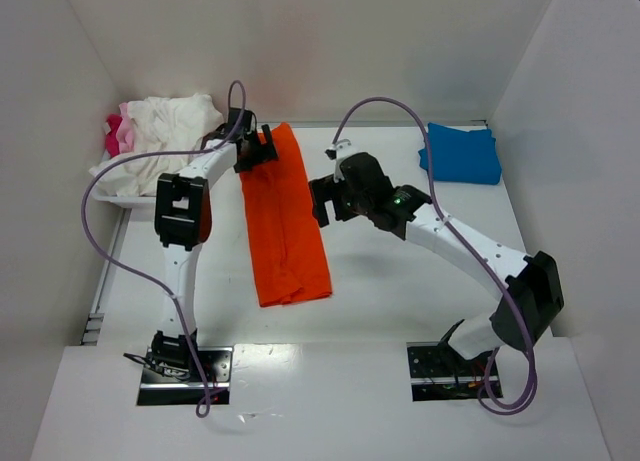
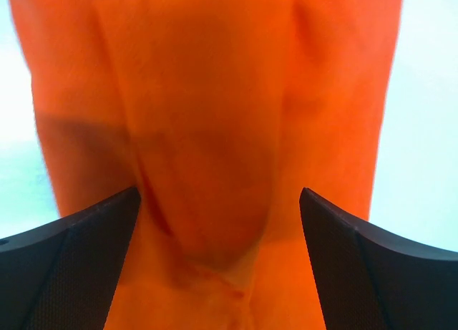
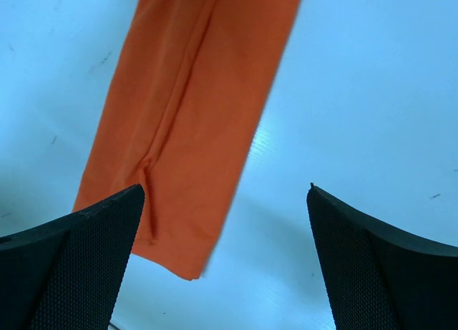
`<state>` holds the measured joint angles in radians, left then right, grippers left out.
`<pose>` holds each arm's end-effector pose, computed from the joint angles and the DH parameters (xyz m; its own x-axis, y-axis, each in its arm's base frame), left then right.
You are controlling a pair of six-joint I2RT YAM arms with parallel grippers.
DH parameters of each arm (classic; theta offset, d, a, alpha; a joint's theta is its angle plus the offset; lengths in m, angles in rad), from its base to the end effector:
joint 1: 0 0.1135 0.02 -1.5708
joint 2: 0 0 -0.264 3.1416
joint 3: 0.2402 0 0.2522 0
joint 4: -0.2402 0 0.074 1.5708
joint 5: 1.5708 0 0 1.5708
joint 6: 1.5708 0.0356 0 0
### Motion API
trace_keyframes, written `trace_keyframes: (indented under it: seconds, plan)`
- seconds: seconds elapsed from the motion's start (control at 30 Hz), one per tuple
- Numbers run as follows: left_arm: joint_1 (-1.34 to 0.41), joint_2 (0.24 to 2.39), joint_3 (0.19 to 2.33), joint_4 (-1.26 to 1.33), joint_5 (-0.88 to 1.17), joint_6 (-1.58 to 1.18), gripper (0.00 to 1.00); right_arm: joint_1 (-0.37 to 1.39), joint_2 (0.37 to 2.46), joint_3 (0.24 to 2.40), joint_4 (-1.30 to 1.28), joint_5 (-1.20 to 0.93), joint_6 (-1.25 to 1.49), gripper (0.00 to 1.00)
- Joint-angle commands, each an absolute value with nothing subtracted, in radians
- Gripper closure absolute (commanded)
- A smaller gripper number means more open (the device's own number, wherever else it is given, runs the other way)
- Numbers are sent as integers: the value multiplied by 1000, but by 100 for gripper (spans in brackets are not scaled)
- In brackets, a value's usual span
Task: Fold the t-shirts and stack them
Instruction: Rotate the tshirt 90 degrees
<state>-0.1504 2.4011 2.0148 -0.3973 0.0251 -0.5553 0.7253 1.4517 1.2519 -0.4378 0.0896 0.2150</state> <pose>0.5358 -0.0821 0.1775 -0.6812 -0.4298 -0.5926 -0.2257 0.8934 -0.3885 0.2480 0.2156 0.3207 -0.5647 -0.2166 -0.7964 -0.4979 0.8590 0.1194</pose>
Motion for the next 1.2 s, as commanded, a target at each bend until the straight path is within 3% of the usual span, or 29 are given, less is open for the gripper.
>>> trace_keyframes:
  seconds: [0.0, 0.27, 0.7, 0.97, 1.17]
  plan:
    - [-196, 2482, 2094, -443, 40, -538, 0, 707, 1439, 1225, -395, 161, 200, 0]
    - [-294, 2563, 2218, -537, 43, -499, 0, 685, 1425, 1183, -381, 205, 198, 0]
    - [-312, 2495, 2113, -485, 36, -574, 0, 604, 1328, 1100, -356, 193, 227, 0]
    - [-239, 2184, 2022, -448, 60, -528, 0, 586, 1438, 1128, -331, 142, 245, 0]
    - [-175, 1867, 1573, -335, 60, -560, 0, 586, 1573, 1235, -324, 8, 247, 2]
